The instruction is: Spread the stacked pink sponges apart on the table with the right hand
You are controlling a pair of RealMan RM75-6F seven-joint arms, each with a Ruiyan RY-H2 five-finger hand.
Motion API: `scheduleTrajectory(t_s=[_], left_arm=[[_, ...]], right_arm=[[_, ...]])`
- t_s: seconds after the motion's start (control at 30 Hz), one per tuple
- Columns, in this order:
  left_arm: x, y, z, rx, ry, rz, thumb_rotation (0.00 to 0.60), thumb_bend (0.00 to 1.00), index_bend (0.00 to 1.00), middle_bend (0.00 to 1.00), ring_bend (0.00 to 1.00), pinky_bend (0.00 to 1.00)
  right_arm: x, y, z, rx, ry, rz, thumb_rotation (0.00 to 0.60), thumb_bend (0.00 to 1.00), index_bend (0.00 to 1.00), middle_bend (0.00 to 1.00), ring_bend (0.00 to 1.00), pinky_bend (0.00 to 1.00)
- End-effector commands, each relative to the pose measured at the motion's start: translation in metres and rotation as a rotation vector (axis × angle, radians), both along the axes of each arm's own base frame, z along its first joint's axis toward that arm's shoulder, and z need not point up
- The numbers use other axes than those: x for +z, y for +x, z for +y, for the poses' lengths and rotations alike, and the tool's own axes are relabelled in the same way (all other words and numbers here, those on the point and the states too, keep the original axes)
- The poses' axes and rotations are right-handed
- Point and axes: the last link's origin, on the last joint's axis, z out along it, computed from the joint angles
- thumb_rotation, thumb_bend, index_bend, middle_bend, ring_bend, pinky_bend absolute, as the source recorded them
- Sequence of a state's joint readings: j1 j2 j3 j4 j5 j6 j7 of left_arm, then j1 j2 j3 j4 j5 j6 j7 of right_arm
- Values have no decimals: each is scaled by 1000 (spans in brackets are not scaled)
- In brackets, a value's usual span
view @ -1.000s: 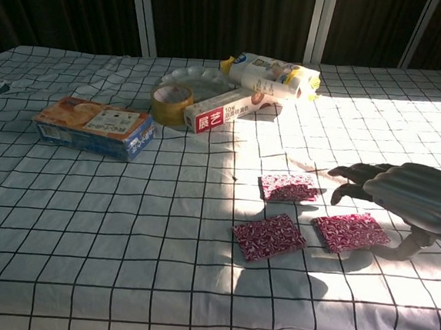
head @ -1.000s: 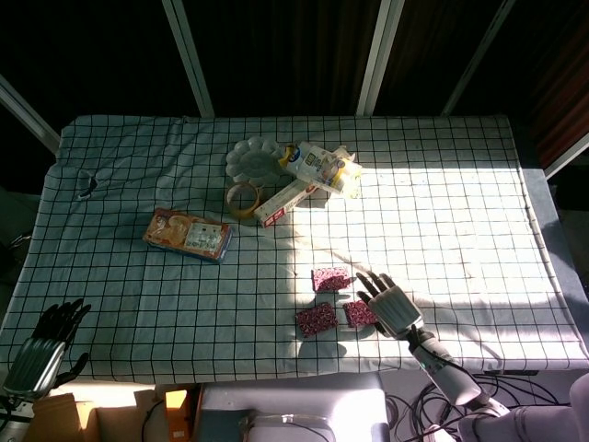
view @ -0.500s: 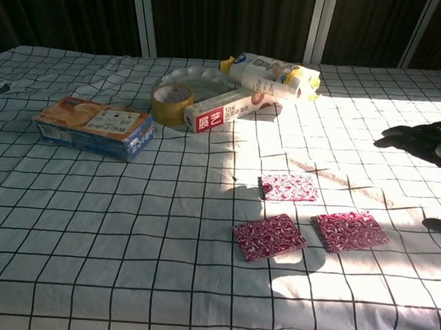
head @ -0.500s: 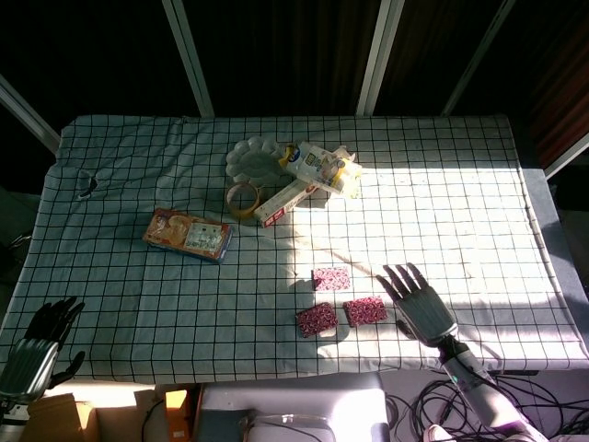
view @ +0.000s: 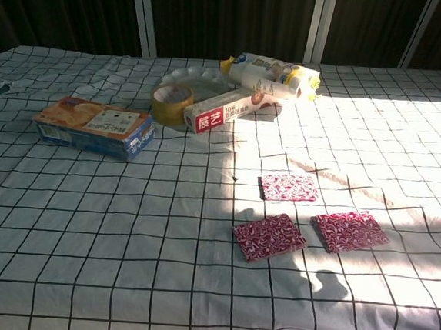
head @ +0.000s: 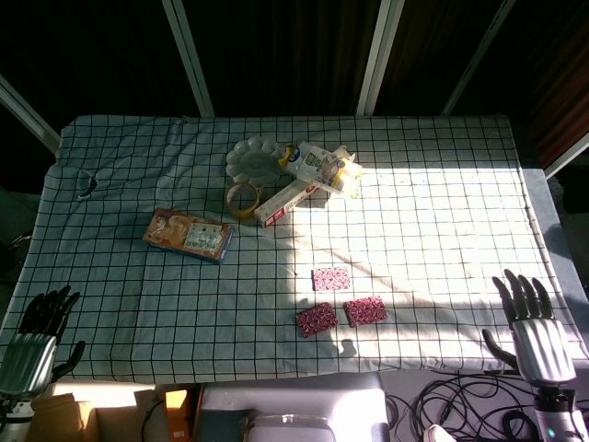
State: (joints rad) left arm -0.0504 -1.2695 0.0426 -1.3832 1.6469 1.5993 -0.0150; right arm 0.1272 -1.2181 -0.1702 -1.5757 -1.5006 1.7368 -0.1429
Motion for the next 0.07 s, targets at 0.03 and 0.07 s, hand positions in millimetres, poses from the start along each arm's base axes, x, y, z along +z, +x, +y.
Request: scheduleTrajectory(t_s=[0.03,0.07], left_arm=[[-2,2,-3,-8,-23,-8,600,375,0,1,0,0],[-2,2,-3,-6,-32,-10,600,374,0,1,0,0]], right_arm=[[2,0,1,9,-3,9,600,235,0,0,0,0],[2,0,1,11,-2,9,600,235,0,0,0,0]])
